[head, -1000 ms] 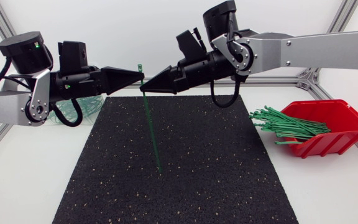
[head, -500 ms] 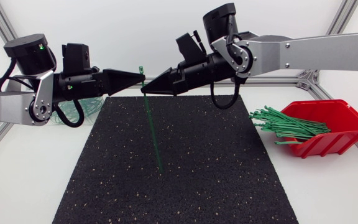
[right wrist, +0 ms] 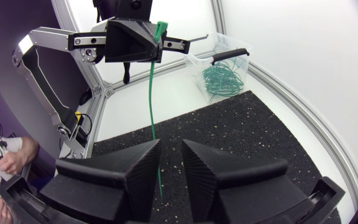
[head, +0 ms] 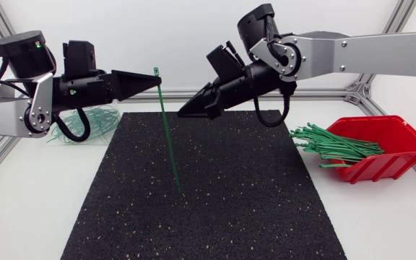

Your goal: Take a green cable tie from the red box, thread the tail through the head to close it, then place it in the transparent bin on the left.

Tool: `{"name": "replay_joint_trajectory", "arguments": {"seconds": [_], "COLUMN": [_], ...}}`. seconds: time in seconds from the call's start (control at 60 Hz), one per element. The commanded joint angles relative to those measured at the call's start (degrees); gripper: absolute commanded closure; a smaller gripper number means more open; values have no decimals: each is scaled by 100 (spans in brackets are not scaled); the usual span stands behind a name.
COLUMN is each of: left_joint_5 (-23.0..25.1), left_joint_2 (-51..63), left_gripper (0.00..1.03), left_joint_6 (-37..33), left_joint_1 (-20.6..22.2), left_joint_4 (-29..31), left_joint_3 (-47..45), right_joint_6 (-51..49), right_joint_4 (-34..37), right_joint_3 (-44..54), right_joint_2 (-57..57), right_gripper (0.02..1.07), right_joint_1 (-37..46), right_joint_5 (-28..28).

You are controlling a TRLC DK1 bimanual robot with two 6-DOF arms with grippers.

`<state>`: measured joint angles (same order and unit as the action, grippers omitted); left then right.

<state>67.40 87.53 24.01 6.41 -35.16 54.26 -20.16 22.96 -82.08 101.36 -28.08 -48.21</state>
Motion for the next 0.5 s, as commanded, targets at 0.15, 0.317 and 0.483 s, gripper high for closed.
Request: {"name": "replay_joint_trajectory", "arguments": {"seconds": [0.15,0.317,0.483], "left_joint_5": [-499,-825,-1079], "left_joint_2": [-298,-306,-341], "left_gripper": [100,100,100], "left_joint_6": [-1179,-1592,-1926], "left_joint_1": [53,229,369], "left_joint_4": [1802,2610,3507], "left_joint_3": [524,788,1201], "right_joint_6": [-1165,-1578,-1939], "right_joint_4": [894,1211,1554], "right_joint_3": [-106,61,158], "right_joint_2": [-389,-530,-635], "right_gripper": [72,19,18], "right_joint_1": [-146,-163,-304], "right_joint_5": [786,1437,1999]}}
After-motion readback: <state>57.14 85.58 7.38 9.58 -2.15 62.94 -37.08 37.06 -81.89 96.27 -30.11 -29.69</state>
